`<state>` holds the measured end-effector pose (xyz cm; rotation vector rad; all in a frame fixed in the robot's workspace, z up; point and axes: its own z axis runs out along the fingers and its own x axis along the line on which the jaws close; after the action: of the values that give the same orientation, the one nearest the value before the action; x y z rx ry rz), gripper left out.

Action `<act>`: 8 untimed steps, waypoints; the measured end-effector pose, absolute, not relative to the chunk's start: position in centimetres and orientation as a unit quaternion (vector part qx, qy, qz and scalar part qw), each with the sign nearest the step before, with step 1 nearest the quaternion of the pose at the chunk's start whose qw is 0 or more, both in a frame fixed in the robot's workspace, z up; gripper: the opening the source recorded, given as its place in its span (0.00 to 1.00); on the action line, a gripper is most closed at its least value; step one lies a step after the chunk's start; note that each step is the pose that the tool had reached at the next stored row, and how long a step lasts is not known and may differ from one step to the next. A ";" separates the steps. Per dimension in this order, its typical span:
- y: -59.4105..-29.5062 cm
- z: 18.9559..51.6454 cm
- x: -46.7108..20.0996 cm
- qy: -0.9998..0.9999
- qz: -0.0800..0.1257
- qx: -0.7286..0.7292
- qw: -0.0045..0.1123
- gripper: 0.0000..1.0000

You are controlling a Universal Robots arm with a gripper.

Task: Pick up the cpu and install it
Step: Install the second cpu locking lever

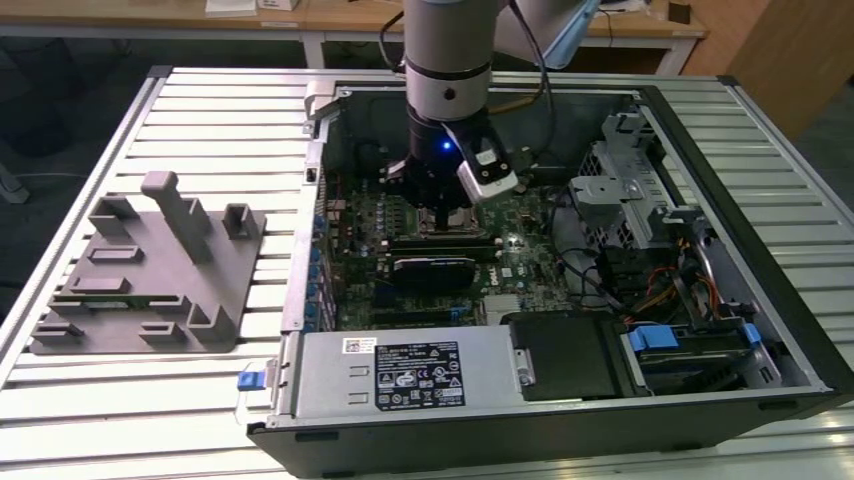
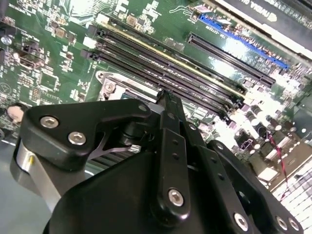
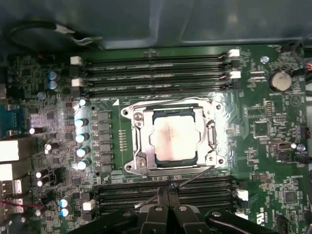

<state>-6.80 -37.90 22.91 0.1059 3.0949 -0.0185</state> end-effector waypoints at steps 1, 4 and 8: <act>-37.9 22.8 -7.0 0.999 -0.006 0.032 0.022 0.11; -38.1 22.6 -7.5 0.999 -0.006 0.026 0.022 0.11; -38.3 22.2 -8.2 1.000 -0.001 0.022 0.022 0.11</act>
<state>-8.16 -38.33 22.23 0.0668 3.0962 -0.0037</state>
